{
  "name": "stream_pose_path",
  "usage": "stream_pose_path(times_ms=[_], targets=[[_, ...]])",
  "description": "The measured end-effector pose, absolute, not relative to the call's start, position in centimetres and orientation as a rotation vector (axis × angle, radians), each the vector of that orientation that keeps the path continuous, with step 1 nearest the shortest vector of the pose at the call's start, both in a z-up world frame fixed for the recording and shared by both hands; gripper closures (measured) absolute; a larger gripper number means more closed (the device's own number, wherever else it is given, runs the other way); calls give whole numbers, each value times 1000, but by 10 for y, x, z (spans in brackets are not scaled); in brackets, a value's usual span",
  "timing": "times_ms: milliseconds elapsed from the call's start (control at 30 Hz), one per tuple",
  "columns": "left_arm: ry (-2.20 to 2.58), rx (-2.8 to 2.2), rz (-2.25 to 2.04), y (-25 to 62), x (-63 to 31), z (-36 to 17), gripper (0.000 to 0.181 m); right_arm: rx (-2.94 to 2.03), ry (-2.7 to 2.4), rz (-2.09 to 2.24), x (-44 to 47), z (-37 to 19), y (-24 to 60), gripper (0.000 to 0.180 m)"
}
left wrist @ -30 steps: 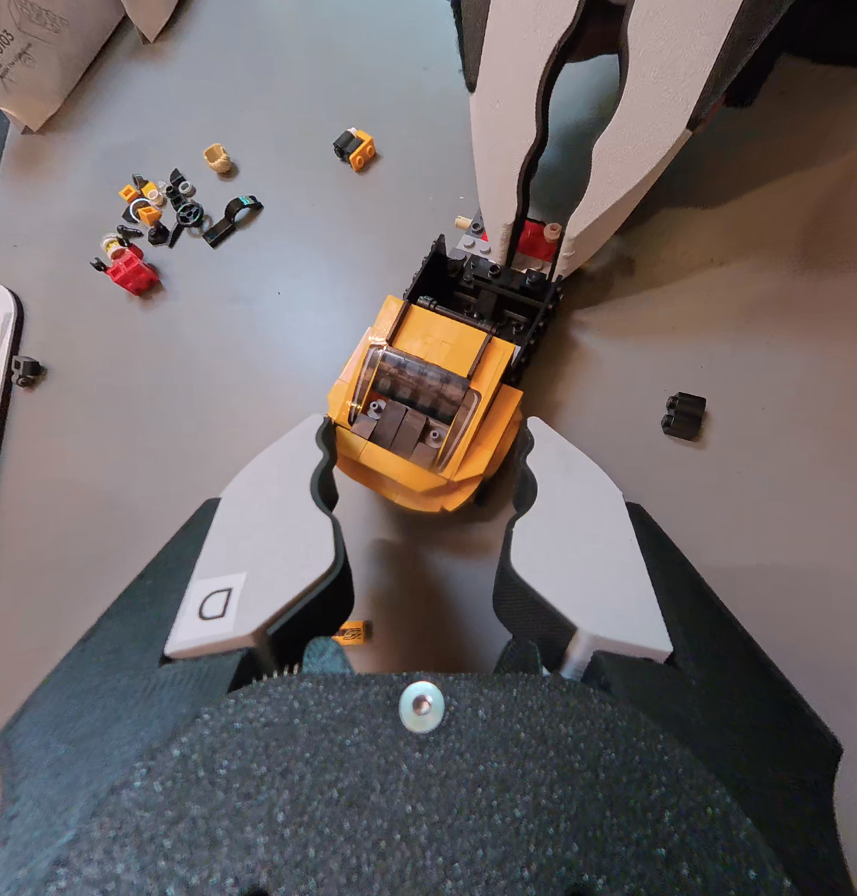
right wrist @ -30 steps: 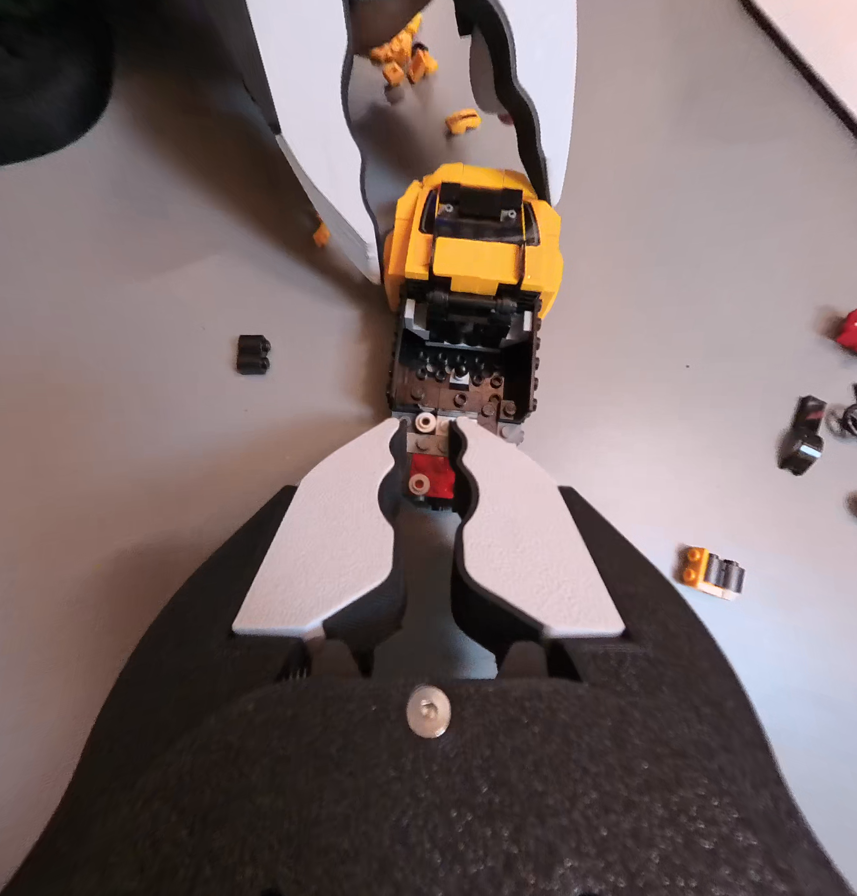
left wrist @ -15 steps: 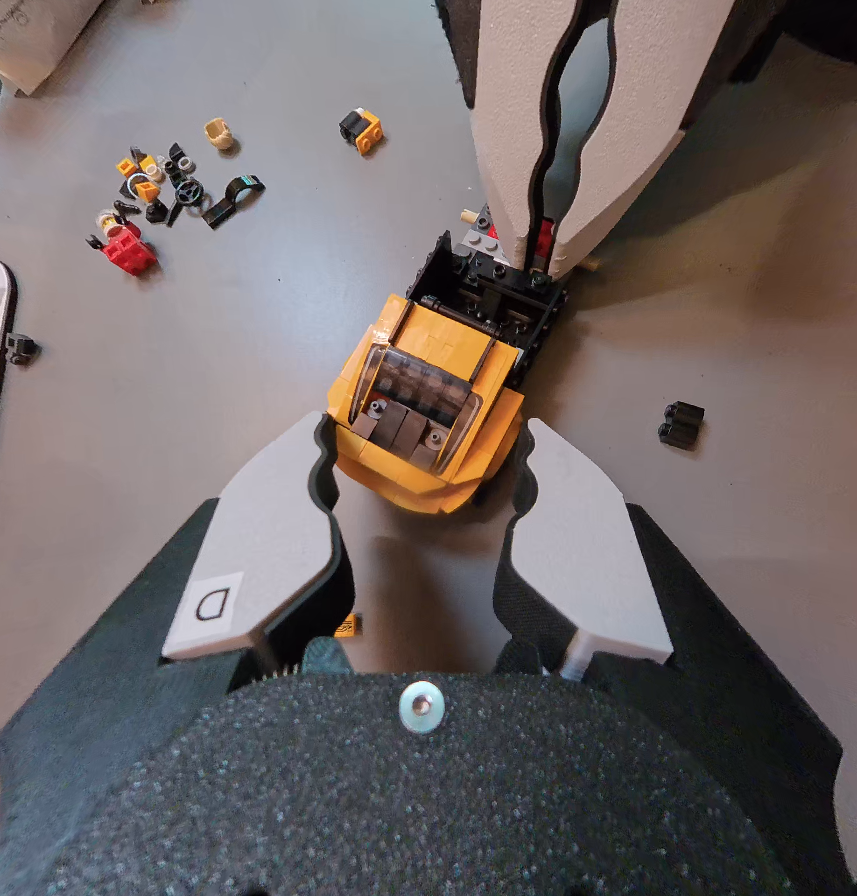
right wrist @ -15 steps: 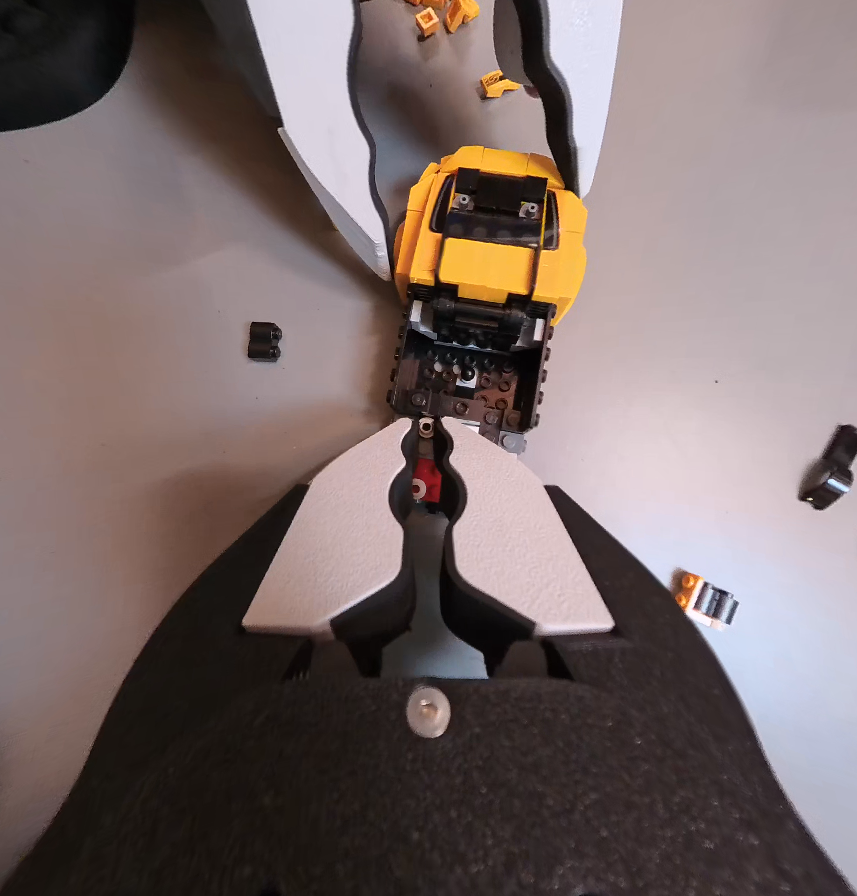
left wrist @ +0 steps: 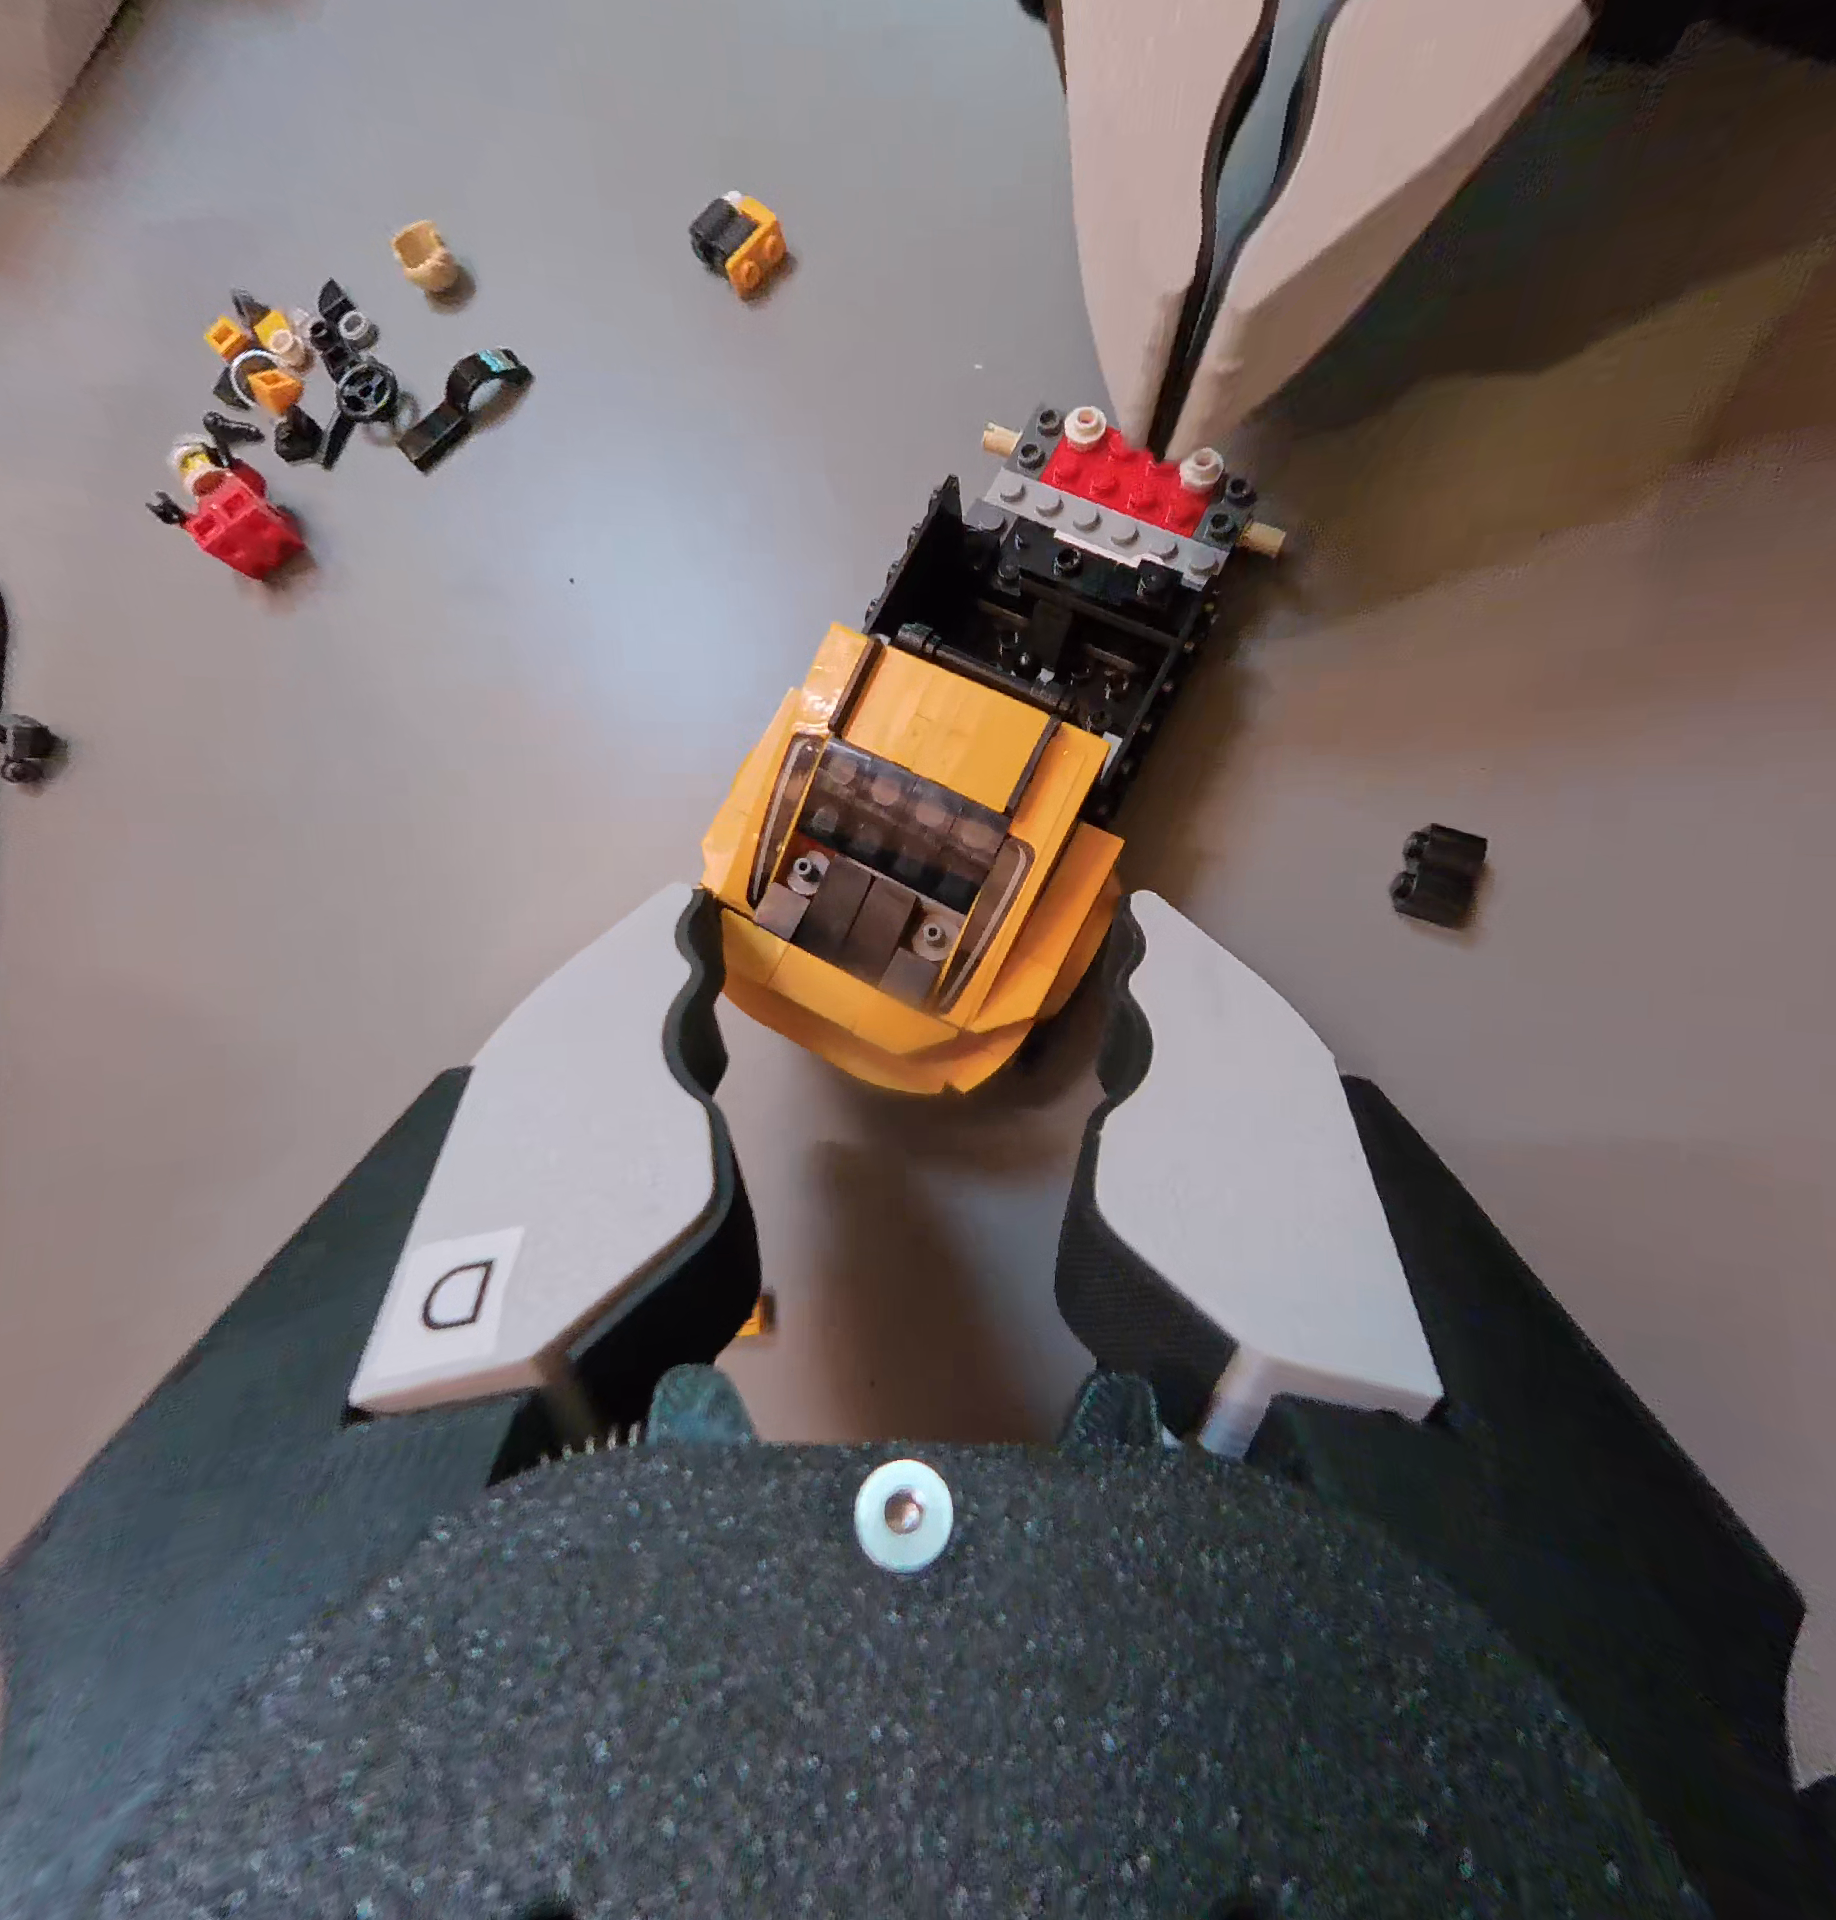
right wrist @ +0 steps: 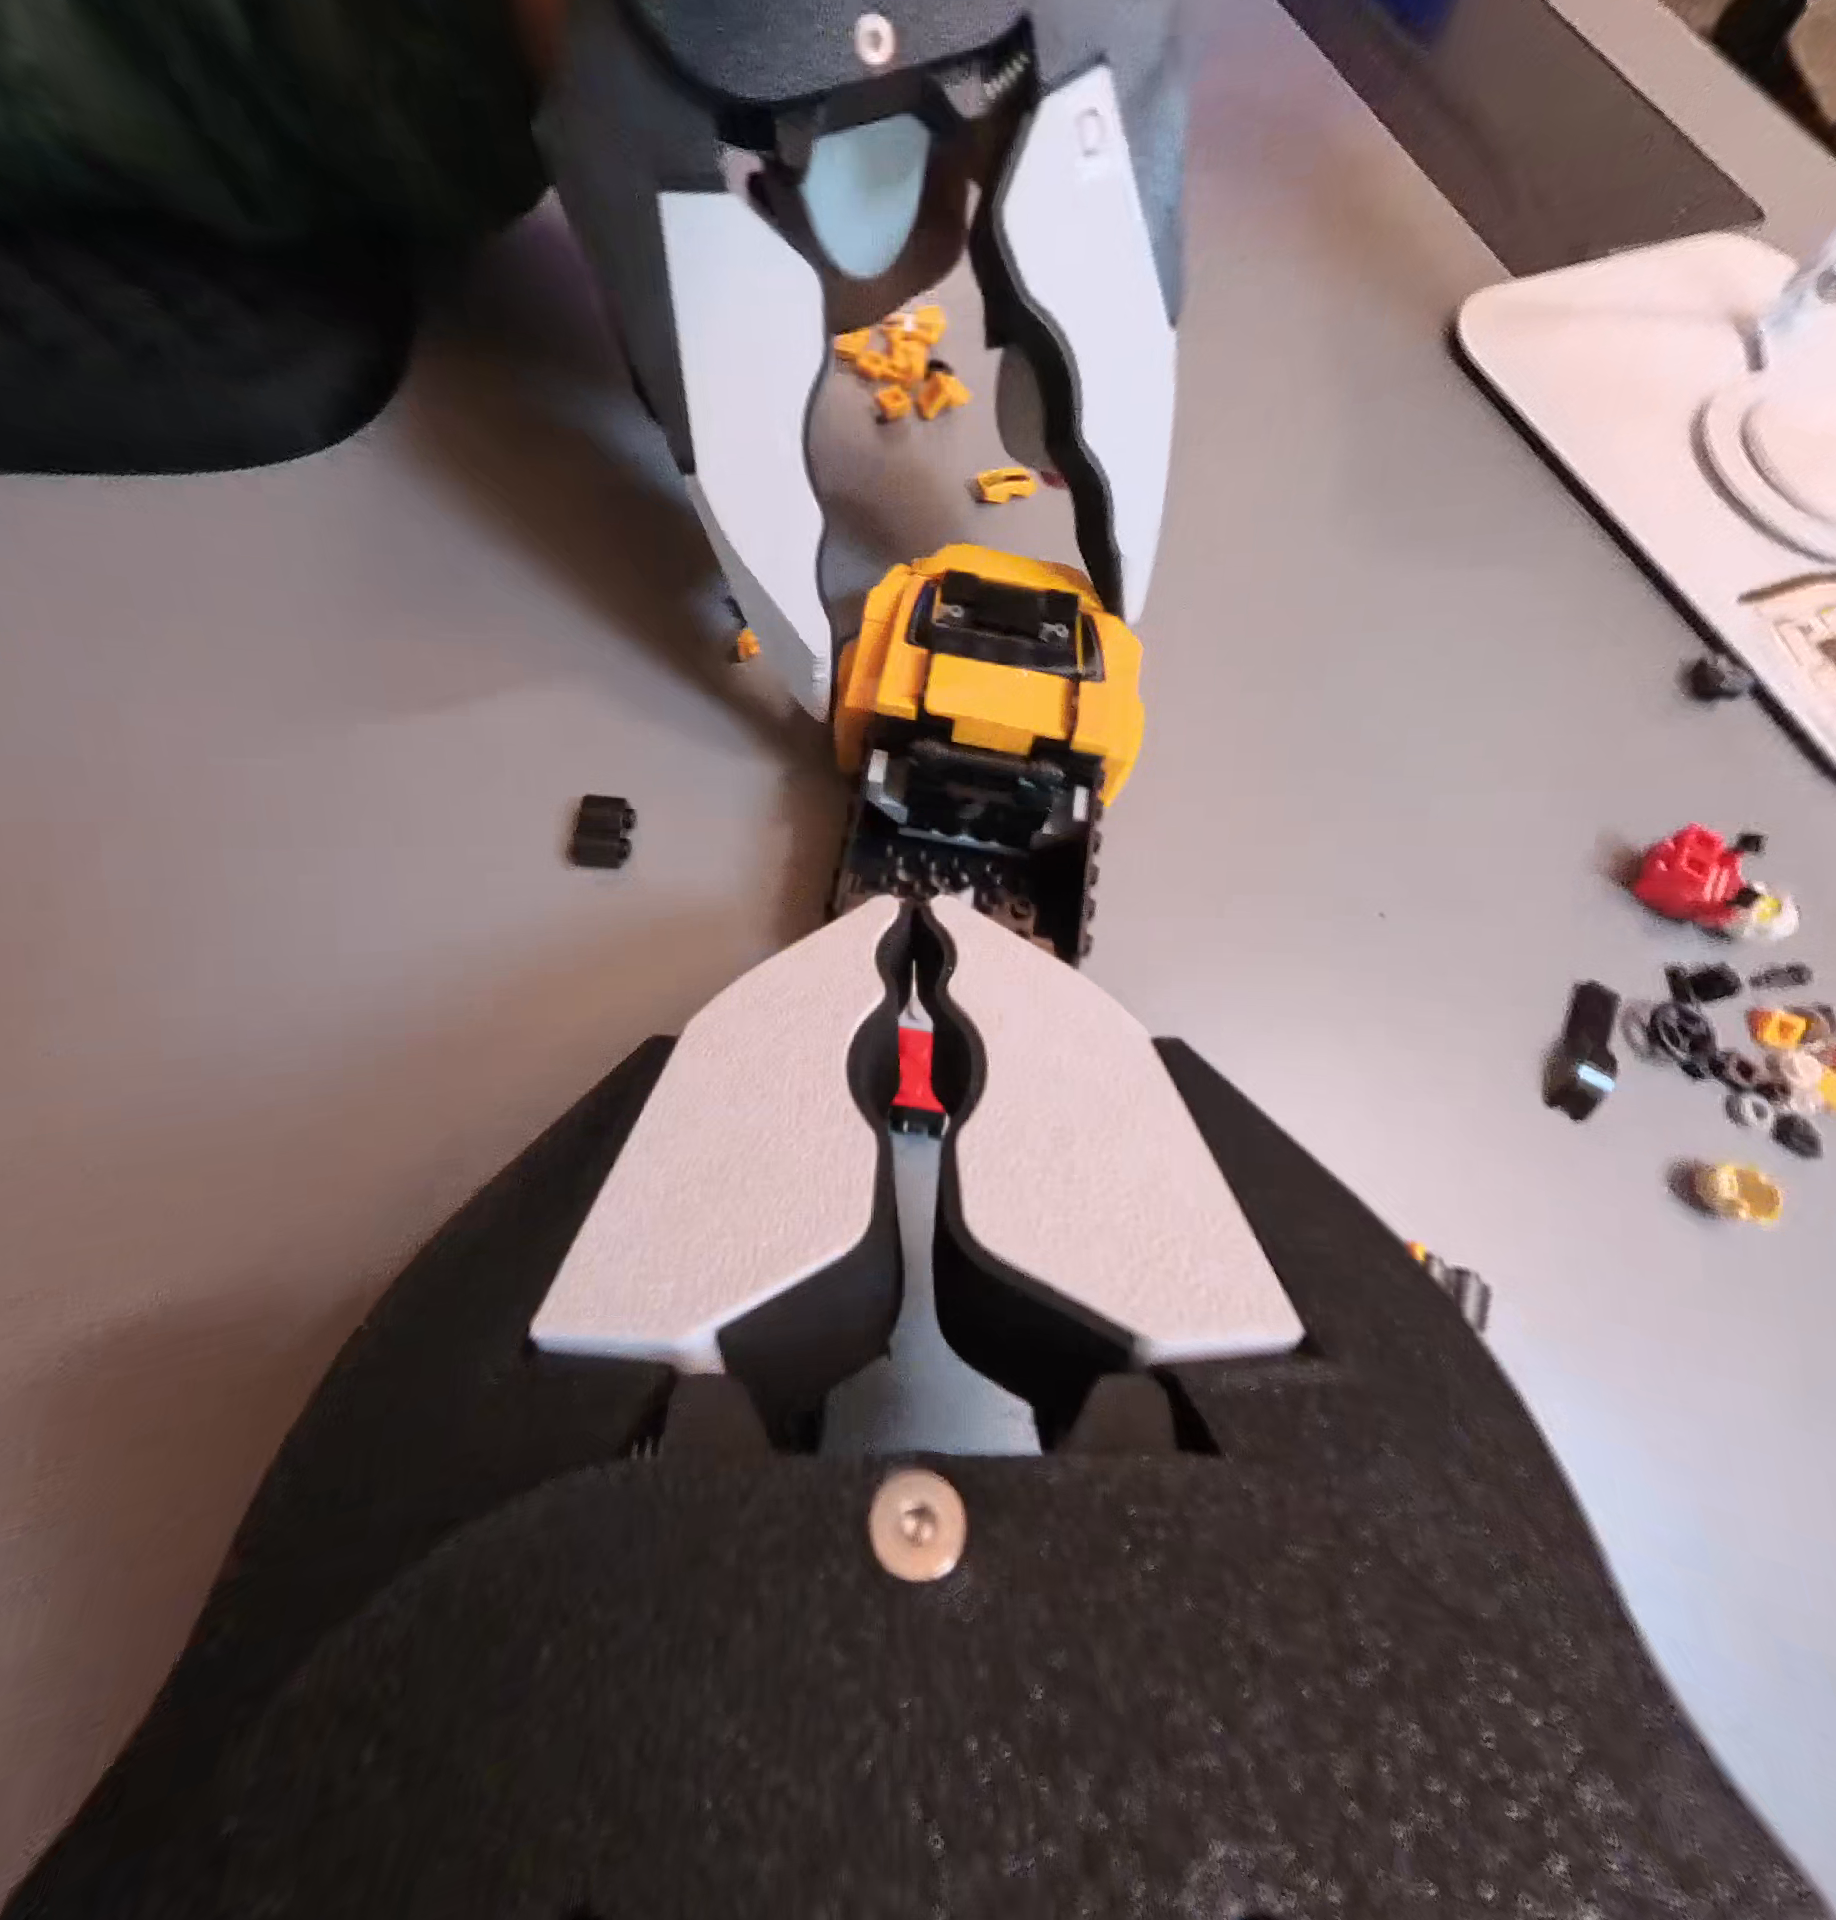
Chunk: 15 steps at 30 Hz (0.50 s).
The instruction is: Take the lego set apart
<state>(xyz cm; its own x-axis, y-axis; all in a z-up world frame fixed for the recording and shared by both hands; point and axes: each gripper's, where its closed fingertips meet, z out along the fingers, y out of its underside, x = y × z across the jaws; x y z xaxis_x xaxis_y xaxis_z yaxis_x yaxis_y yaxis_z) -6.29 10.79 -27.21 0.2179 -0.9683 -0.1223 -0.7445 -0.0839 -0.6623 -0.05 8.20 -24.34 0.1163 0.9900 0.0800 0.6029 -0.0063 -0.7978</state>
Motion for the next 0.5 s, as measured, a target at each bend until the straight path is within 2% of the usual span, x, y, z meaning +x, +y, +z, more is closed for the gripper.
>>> stream_pose_path(times_ms=[167,400,500], targets=[[1571,-1889,-460,110,-63,-272,110,-1802,-1644,644,2,-262,77,167],[1561,-1895,-455,109,-64,-272,110,-1903,-1680,628,-2,-272,79,168],[1558,-1904,-450,109,-63,-272,110,-1938,-1708,644,-1,-272,80,174]])
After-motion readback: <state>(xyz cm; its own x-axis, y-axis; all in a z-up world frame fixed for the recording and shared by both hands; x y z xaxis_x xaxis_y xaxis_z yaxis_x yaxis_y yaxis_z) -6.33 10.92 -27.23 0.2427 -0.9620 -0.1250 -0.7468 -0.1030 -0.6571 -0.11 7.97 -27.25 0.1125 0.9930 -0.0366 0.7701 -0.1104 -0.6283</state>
